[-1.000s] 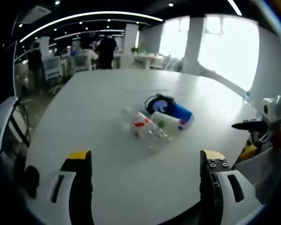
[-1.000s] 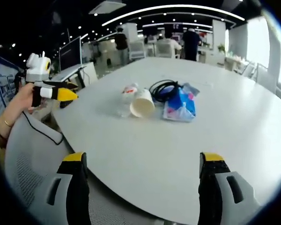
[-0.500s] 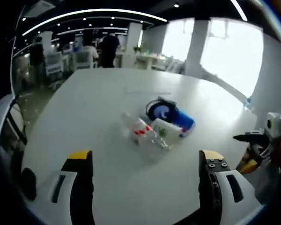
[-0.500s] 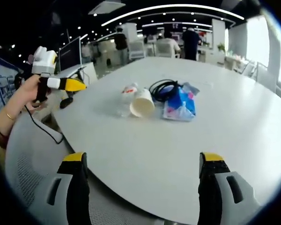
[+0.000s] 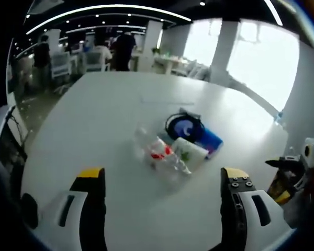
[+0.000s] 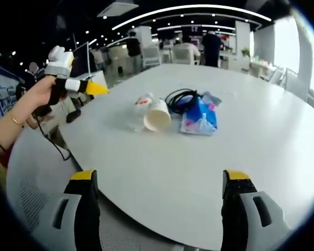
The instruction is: Arrange the tabletop items into an orderly group along one side of the table until the central work area is clear of visible clutter.
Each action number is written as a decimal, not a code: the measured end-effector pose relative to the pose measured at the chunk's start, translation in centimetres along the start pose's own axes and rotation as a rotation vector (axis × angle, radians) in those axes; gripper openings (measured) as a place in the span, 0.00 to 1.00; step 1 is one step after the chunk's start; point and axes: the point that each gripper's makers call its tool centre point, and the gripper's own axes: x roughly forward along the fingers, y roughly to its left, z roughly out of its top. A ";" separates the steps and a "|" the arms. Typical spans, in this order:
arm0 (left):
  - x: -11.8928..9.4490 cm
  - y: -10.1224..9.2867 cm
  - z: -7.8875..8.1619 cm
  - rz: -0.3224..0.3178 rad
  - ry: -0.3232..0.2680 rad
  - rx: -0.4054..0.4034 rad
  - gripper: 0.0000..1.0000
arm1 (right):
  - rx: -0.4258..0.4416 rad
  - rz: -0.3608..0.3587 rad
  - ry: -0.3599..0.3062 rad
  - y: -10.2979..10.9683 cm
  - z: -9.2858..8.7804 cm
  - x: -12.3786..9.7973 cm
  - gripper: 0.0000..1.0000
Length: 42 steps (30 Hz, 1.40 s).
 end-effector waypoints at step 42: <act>8.6 1.9 -1.1 0.111 0.185 -0.151 0.75 | 0.028 0.022 -0.002 0.1 -0.2 0.1 0.99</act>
